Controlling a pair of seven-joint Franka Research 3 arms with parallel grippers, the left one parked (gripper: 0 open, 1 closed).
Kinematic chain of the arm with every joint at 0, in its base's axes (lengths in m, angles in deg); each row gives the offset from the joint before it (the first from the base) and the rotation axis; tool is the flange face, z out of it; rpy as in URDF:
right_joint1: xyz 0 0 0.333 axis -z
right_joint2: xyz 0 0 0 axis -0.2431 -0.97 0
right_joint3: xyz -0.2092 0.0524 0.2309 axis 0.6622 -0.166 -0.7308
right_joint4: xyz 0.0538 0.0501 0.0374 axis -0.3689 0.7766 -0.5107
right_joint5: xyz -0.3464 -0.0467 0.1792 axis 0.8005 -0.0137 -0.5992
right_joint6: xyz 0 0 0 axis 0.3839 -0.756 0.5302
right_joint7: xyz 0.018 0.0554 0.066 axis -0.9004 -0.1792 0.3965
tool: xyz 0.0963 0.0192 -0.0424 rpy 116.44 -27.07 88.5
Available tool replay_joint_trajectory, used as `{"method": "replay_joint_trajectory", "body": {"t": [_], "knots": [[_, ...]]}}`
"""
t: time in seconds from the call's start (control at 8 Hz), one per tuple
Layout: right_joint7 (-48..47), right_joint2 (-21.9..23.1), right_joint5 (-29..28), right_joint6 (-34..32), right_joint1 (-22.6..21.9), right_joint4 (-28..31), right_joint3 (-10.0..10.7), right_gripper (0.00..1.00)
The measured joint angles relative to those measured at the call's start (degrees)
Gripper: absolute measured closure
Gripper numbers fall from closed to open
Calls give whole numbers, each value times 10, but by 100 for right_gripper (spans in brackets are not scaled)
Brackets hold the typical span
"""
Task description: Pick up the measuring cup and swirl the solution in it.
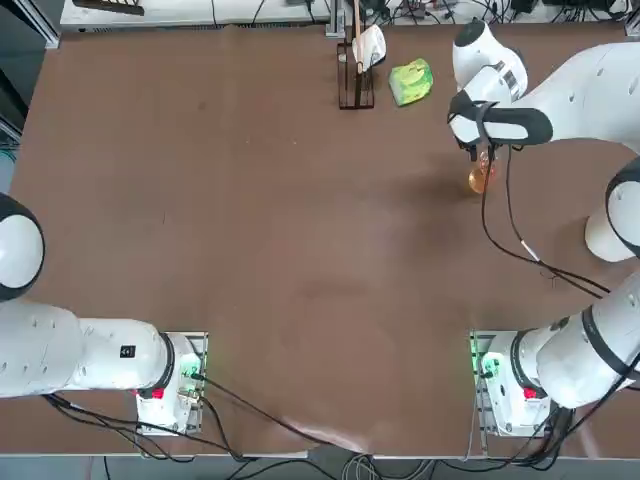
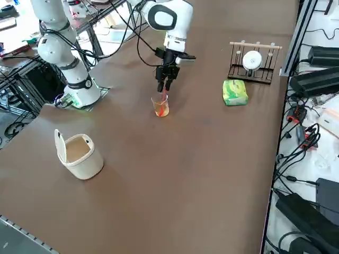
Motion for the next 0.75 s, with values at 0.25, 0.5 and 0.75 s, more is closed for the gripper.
{"method": "replay_joint_trajectory", "body": {"t": [0.25,0.5,0.75], "knots": [[0,-2,4,1,0,0,0,50],[0,-2,7,3,0,0,0,57],[0,-4,7,4,-1,0,0,60]]}}
